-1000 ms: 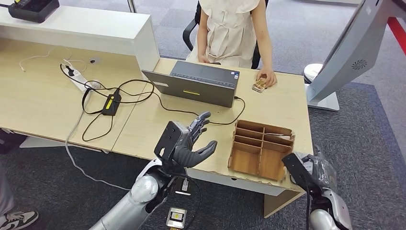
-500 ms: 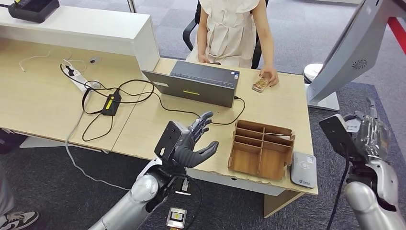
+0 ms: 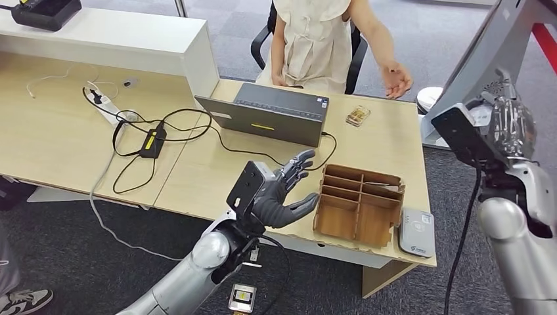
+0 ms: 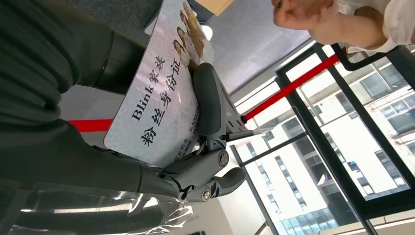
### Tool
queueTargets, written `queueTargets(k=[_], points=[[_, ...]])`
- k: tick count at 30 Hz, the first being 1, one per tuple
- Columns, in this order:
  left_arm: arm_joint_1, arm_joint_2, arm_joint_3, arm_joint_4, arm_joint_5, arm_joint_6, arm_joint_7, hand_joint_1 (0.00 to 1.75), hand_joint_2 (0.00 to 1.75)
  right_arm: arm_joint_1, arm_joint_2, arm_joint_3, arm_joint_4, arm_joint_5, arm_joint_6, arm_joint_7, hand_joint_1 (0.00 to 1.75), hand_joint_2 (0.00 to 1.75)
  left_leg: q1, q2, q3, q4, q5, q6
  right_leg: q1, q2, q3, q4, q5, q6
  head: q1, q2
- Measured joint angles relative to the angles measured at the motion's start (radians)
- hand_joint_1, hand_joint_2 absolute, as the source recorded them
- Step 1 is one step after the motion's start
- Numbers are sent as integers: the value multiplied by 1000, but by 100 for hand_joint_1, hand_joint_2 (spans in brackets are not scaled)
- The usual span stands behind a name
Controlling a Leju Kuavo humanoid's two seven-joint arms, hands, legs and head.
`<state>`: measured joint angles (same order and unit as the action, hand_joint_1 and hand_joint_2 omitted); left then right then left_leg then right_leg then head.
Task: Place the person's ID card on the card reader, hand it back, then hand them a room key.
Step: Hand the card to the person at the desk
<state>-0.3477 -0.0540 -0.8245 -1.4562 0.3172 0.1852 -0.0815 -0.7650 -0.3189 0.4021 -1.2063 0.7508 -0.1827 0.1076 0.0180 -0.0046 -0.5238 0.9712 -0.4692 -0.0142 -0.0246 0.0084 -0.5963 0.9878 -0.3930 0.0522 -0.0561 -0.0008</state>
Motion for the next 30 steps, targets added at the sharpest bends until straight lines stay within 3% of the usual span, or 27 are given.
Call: queueTargets(k=[5,11,24,28,30], points=[[-29,-12,-22,17,19,-7,6,0,175,-168,78,40,216,-75,-2,-43,175,175,0,0,0,0,0,0,0,0,0,0,0,0,0,0],[-51,-14,-40,35,34,-7,21,0,175,-291,165,70,437,-115,-32,-25,175,175,1,0,0,0,0,0,1,0,-1,0,0,0,0,0],[-76,-16,-59,44,46,15,43,0,175,-383,269,87,689,-143,-67,33,175,175,1,0,0,0,0,0,1,0,-1,0,0,0,0,0],[-76,-16,-61,44,46,26,43,0,175,-389,286,90,723,-137,-67,32,0,175,1,0,0,0,0,0,1,0,-1,0,0,0,0,0],[-76,-16,-62,44,46,33,43,0,175,-391,293,93,737,-132,-70,31,0,175,1,0,0,0,0,0,1,0,-1,0,0,0,0,0]])
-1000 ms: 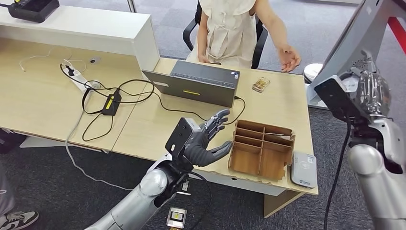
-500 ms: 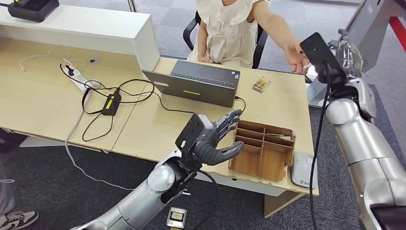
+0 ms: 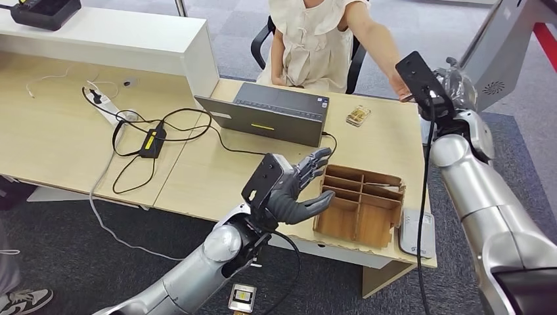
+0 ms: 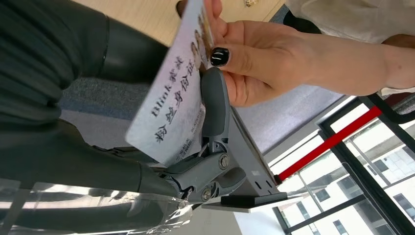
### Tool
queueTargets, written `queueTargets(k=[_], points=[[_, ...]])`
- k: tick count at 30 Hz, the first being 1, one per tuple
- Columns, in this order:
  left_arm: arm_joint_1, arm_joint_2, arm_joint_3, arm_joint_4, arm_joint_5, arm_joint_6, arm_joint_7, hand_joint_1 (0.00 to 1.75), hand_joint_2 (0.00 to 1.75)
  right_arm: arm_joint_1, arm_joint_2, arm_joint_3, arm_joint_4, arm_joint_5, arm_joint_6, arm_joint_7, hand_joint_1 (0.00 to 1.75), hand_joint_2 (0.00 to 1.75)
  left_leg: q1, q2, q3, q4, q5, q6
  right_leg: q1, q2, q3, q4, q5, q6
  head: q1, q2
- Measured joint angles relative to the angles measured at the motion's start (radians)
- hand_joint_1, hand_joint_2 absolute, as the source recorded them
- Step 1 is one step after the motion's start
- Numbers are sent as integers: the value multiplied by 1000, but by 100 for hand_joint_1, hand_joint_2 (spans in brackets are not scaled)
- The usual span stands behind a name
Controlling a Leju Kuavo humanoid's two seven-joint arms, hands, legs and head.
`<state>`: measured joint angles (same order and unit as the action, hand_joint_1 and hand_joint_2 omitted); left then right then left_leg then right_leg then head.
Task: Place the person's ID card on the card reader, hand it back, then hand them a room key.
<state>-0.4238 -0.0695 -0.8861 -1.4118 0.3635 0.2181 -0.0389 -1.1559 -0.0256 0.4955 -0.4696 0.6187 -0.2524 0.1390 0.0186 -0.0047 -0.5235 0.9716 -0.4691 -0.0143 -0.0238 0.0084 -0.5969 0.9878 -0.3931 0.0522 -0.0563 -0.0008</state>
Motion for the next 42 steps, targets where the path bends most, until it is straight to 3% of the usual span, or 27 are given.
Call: queueTargets(k=[12,18,21,25,26,29,30,32,36,42], points=[[2,10,-2,0,-2,16,6,0,175,-20,22,10,40,-65,-58,-57,0,175,0,0,0,0,0,0,0,0,0,0,0,0,0,0],[16,21,1,-6,-23,56,7,0,175,-49,19,-45,7,-418,-60,-233,0,175,0,0,0,1,0,0,0,0,0,0,0,0,0,0],[34,32,12,-19,-36,89,6,0,175,-4,-4,-59,-105,-624,-51,-211,0,175,0,0,1,1,0,0,0,0,1,0,0,0,0,0],[52,46,23,-35,-41,106,6,0,175,73,-40,-59,-259,-736,-63,-169,0,175,0,0,1,1,0,0,0,0,1,-1,0,0,0,0],[56,49,26,-40,-43,113,5,0,175,95,-51,-60,-301,-773,-70,-157,0,131,0,0,2,1,0,0,1,0,1,-1,0,0,0,0],[76,58,38,-60,-51,138,4,0,175,217,-95,-66,-470,-908,-105,-105,0,131,1,0,4,1,-1,1,2,0,5,-2,-1,1,0,0],[83,63,44,-68,-56,144,4,0,175,271,-112,-67,-535,-926,-121,-88,0,175,1,-1,4,1,-1,1,2,-1,5,-3,-1,1,0,0],[100,71,59,-84,-70,154,4,0,175,377,-145,-69,-652,-884,-150,-57,0,175,1,-1,4,1,-2,1,2,-1,5,-3,-1,1,0,0],[129,84,96,-114,-95,157,4,0,175,562,-200,-74,-836,-608,-140,15,0,175,1,0,4,1,-3,1,1,0,5,-3,-2,2,0,0],[141,91,128,-133,-100,154,-9,0,175,713,-255,-76,-996,-321,-73,87,0,175,1,0,4,1,-3,1,1,0,5,-3,-2,2,0,0]])
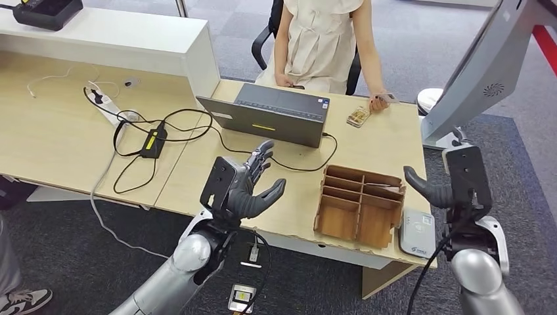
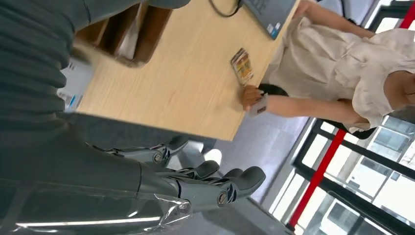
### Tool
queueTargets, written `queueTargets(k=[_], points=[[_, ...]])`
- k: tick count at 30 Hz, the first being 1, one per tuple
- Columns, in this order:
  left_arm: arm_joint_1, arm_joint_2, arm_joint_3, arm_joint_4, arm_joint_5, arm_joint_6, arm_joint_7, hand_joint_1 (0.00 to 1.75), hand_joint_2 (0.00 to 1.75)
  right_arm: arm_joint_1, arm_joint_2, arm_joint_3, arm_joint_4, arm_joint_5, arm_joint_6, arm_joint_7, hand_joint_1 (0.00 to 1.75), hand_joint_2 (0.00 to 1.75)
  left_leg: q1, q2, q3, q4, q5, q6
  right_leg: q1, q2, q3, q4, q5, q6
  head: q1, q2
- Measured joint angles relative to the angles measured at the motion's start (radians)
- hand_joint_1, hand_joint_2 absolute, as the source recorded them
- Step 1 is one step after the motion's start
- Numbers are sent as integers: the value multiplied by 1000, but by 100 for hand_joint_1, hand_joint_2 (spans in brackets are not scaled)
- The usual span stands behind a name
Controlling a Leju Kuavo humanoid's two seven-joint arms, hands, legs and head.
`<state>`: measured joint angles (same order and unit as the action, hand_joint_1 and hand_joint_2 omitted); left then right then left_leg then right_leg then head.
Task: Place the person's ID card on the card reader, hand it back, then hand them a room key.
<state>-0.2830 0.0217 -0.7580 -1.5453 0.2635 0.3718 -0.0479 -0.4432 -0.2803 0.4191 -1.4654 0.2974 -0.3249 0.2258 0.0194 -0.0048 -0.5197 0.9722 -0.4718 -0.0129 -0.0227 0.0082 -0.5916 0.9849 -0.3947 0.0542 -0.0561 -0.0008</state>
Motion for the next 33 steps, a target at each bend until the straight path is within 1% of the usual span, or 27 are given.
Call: queueTargets(k=[6,12,16,19,22,28,33], points=[[-4,-7,10,-3,12,-17,-19,0,175,60,-30,10,-74,317,92,31,0,175,0,0,0,0,0,0,0,1,0,0,0,0,0,0],[-21,-20,13,-3,17,-18,-45,0,175,68,-35,32,-94,513,116,14,0,175,0,0,0,0,0,0,0,1,0,0,0,0,0,0],[-42,-29,15,-2,28,-14,-59,0,175,50,-36,45,-87,602,119,-11,0,175,0,0,0,0,0,0,0,1,0,0,0,0,0,0],[-62,-40,16,-2,36,-11,-67,0,175,18,-36,57,-66,636,132,-29,0,175,0,0,0,0,0,0,0,0,0,0,0,0,0,0],[-80,-51,16,-2,43,-7,-76,0,175,-12,-33,72,-36,638,157,-37,0,175,0,0,0,0,0,0,0,0,0,0,0,0,0,0],[-106,-71,16,-2,44,-11,-89,0,175,-51,-13,123,41,608,203,-51,0,175,0,0,0,0,0,0,0,0,0,1,0,0,0,0],[-114,-82,15,0,45,-15,-87,0,175,-59,12,174,98,582,241,-48,0,175,0,0,-1,0,0,0,0,0,0,1,0,0,0,0]])
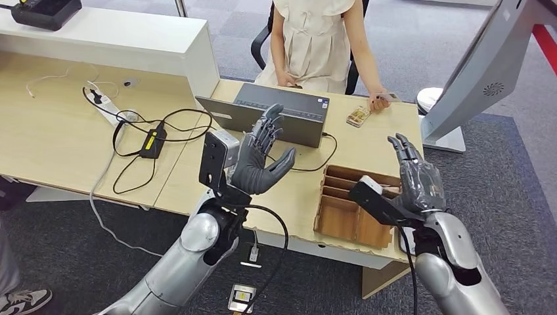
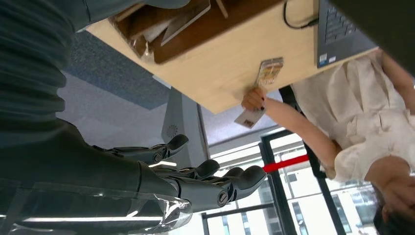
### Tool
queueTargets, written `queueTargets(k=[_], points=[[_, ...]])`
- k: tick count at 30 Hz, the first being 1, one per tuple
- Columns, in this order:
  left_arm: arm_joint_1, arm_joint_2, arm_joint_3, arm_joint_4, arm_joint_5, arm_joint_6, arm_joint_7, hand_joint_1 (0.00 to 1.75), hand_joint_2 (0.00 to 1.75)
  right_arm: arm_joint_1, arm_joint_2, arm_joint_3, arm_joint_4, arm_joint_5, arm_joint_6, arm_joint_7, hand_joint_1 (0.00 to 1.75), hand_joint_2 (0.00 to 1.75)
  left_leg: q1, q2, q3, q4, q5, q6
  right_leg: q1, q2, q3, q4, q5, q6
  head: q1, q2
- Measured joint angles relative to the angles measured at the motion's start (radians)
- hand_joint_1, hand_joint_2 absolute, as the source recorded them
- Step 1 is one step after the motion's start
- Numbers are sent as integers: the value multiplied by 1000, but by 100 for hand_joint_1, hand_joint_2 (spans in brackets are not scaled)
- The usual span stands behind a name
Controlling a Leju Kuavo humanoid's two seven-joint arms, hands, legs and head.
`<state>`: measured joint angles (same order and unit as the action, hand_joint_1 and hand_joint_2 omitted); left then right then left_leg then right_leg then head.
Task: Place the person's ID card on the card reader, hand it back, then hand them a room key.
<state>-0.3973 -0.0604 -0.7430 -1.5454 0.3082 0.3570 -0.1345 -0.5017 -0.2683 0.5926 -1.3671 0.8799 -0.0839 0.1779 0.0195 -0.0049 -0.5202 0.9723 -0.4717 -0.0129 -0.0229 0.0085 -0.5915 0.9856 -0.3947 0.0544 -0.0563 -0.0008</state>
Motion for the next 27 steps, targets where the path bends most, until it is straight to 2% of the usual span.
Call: queueTargets(k=[4,10,22,27], points=[[0,-2,-1,0,0,6,10,0,175,2,15,37,29,-14,34,12,0,175,0,0,0,0,0,0,0,0,0,0,0,0,0,0],[0,-2,-2,0,-3,10,19,0,175,5,29,70,58,-22,31,21,0,175,0,0,0,0,0,0,0,0,0,0,0,0,0,0],[8,-2,-2,5,-18,-13,32,0,175,20,36,89,95,-12,-20,33,0,175,0,0,0,0,0,0,0,0,0,0,0,0,0,0],[9,-4,-5,9,-18,-33,39,0,175,23,36,85,104,-7,-82,38,0,175,0,0,0,0,0,0,0,0,0,0,0,0,0,0]])
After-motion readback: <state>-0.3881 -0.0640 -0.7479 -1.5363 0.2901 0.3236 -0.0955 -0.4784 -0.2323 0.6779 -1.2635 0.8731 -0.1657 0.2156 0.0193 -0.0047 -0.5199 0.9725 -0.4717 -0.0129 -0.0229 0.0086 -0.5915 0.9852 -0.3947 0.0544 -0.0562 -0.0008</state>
